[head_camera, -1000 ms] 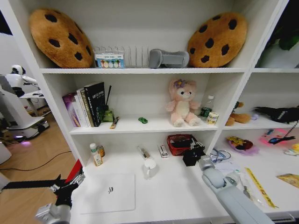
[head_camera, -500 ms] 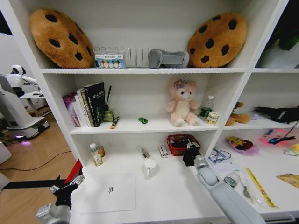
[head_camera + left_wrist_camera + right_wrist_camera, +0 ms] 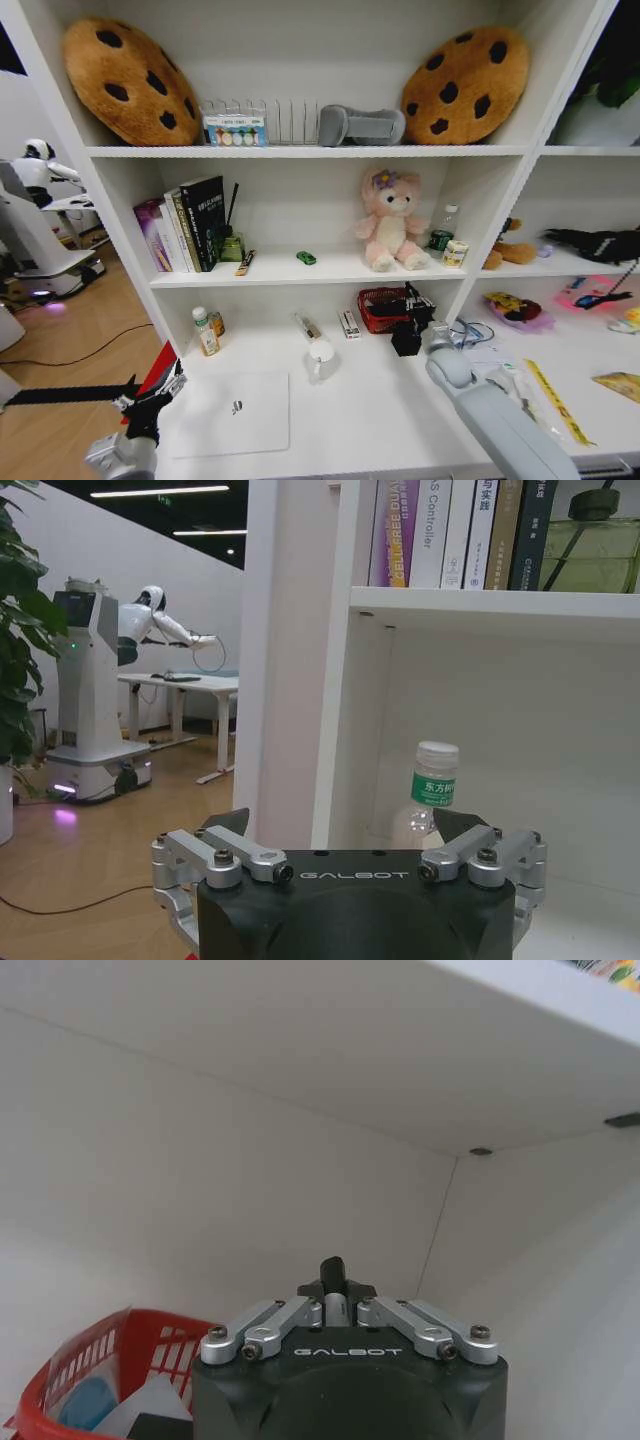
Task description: Organize the objects on the table.
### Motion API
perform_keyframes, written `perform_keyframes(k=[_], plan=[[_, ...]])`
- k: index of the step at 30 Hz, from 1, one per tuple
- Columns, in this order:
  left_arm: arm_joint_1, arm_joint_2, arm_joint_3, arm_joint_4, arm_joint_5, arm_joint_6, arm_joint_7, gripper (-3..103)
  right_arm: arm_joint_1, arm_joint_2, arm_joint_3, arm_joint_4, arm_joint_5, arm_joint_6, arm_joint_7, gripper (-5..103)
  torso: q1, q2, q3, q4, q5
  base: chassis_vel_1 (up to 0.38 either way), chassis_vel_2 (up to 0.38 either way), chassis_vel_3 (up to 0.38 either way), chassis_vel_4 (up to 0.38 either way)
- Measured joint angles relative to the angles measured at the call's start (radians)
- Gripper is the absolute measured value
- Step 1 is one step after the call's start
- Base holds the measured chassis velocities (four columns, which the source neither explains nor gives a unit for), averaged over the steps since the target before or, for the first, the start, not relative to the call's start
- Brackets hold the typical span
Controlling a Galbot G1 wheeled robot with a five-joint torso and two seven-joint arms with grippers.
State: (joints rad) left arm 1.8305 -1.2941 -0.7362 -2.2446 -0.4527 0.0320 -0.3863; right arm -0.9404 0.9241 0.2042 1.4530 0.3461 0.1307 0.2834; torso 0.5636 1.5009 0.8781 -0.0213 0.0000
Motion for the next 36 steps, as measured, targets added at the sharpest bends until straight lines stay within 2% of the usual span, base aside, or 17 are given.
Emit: perform_keyframes(k=[11,13,16,17,19,20,23,24,26,27,29,32,34,35,36], plan=[[-0.005,-0.004,0.000,0.005,-0.003,-0.002,-0.002,100,-0.015,0.001,-0.006,-0.010,-0.017,0.024,-0.011,10,0.000,0.000,0.000,-0.0002,-0.0001,0.000,0.000,0.000,0.000],[-0.007,-0.004,0.000,0.006,-0.003,-0.002,-0.002,100,-0.024,-0.003,-0.002,-0.002,-0.021,0.024,-0.011,8,0.000,0.000,0.000,-0.0003,-0.0002,0.000,0.000,0.000,0.000],[-0.010,-0.006,0.003,0.007,-0.003,-0.002,-0.003,100,-0.052,-0.013,0.013,0.014,-0.037,0.025,-0.015,20,0.000,0.000,0.000,-0.0002,-0.0001,0.000,0.000,0.000,0.000],[-0.010,-0.006,0.003,0.007,-0.003,-0.002,-0.003,100,-0.052,-0.013,0.013,0.014,-0.037,0.025,-0.015,20,0.000,0.000,0.000,-0.0002,-0.0001,0.000,0.000,0.000,0.000],[-0.009,-0.006,0.004,0.007,-0.003,-0.003,-0.003,100,-0.065,-0.018,0.020,0.026,-0.038,0.026,-0.016,32,0.000,0.000,0.000,-0.0003,-0.0001,0.000,0.000,0.000,0.000],[-0.009,-0.006,0.004,0.007,-0.003,-0.003,-0.003,100,-0.065,-0.018,0.020,0.026,-0.038,0.026,-0.016,32,0.000,0.000,0.000,-0.0003,-0.0001,0.000,0.000,0.000,0.000],[-0.009,-0.006,0.004,0.005,-0.003,-0.004,-0.004,100,-0.069,-0.019,0.023,0.032,-0.040,0.028,-0.016,47,0.000,0.000,0.000,0.0000,0.0000,0.000,0.000,0.000,0.000],[-0.009,-0.006,0.004,0.005,-0.003,-0.004,-0.004,100,-0.069,-0.019,0.023,0.032,-0.040,0.028,-0.016,47,0.000,0.000,0.000,0.0000,0.0000,0.000,0.000,0.000,0.000],[-0.009,-0.006,0.004,0.003,-0.003,-0.004,-0.004,100,-0.073,-0.021,0.026,0.048,-0.039,0.028,-0.014,58,0.000,0.000,0.000,0.0000,0.0000,0.000,0.000,0.000,0.000],[-0.009,-0.006,0.004,0.003,-0.003,-0.004,-0.004,100,-0.073,-0.021,0.026,0.048,-0.039,0.028,-0.014,58,0.000,0.000,0.000,0.0000,0.0000,0.000,0.000,0.000,0.000],[-0.011,-0.006,0.002,0.002,-0.004,-0.005,-0.004,100,-0.092,-0.030,0.037,0.100,-0.026,0.028,-0.013,70,0.000,0.000,0.000,0.0000,-0.0001,0.000,0.000,0.000,0.000],[-0.011,-0.004,-0.002,-0.003,-0.006,-0.005,-0.007,100,-0.126,-0.042,0.051,0.169,0.002,0.014,-0.011,75,0.000,0.000,0.000,0.0001,0.0000,0.000,0.000,0.000,0.000],[-0.007,0.000,-0.007,-0.012,-0.008,-0.003,-0.008,100,-0.197,-0.060,0.074,0.276,0.051,-0.016,-0.010,85,0.000,0.000,0.000,-0.0002,0.0000,0.000,0.000,0.000,0.000],[-0.007,0.000,-0.007,-0.012,-0.008,-0.003,-0.008,100,-0.197,-0.060,0.074,0.276,0.051,-0.016,-0.010,85,0.000,0.000,0.000,-0.0002,0.0000,0.000,0.000,0.000,0.000],[-0.004,0.001,-0.009,-0.016,-0.008,-0.003,-0.008,100,-0.227,-0.067,0.085,0.314,0.063,-0.024,-0.010,90,0.000,0.000,0.000,-0.0001,-0.0002,0.000,0.000,0.000,0.000]])
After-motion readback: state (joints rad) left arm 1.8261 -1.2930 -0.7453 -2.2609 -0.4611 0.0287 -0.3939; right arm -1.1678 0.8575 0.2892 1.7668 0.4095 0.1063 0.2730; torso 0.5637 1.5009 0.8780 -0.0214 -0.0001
